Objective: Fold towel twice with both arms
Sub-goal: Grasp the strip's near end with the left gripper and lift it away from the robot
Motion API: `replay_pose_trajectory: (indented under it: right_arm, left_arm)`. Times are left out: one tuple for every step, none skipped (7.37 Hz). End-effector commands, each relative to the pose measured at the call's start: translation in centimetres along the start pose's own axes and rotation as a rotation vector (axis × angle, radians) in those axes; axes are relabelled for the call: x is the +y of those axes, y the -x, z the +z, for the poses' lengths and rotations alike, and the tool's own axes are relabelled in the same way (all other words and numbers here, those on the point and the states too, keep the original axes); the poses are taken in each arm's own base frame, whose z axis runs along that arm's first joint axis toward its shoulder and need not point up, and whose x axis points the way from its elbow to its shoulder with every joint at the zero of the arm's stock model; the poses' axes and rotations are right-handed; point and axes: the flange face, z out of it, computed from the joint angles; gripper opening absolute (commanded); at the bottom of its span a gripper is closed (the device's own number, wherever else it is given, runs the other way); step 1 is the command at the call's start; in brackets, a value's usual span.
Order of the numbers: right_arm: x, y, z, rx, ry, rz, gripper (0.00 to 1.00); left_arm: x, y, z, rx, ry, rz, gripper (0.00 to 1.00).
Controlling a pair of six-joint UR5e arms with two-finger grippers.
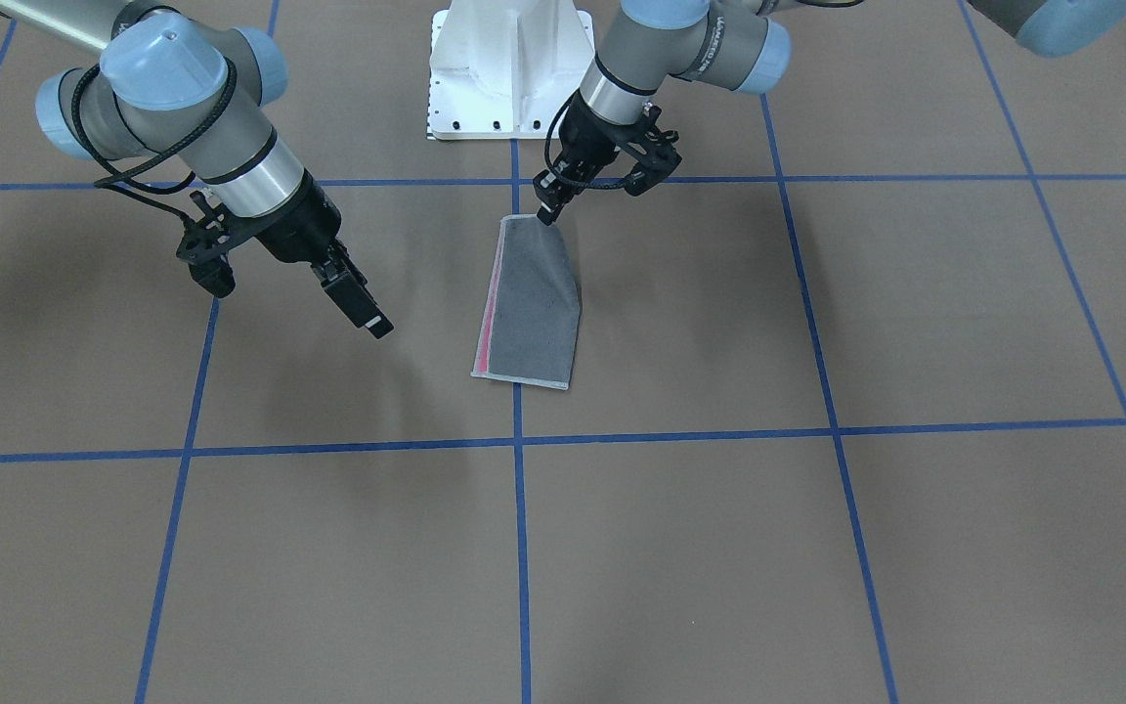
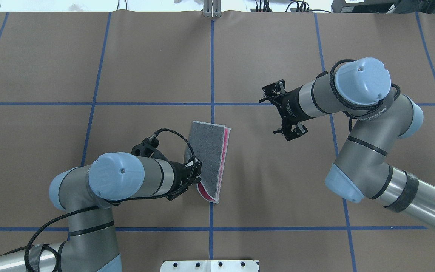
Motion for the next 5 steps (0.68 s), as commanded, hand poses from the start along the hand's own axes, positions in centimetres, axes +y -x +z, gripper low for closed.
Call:
replay_pose_trajectory:
  right_arm:
    - [-0.8, -0.2, 0.1, 0.006, -0.012, 0.007, 1.0]
    - [-0.7, -0.2, 0.1, 0.004, -0.011, 0.006, 1.0]
    - [-0.9, -0.3, 0.2, 0.008, -0.014, 0.008, 1.0]
    - [-1.0, -0.3, 0.4, 0.01, -0.015, 0.009, 1.0]
    - [-1.3, -0.4, 1.0, 0.016, -0.019, 0.011, 1.0]
  left_arm:
    - [-2.9, -7.0, 1.8, 0.042, -0.073, -0.045, 0.0]
    - [-5.7, -9.6, 2.3, 0.053, -0.12, -0.066, 0.0]
    - [-8.7, -10.6, 2.5, 0.055, -0.161, -0.078, 0.0]
    - [-10.5, -12.4, 3.2, 0.053, -0.192, -0.092, 0.0]
    - [-11.1, -14.2, 5.0, 0.036, -0.215, -0.103, 0.0]
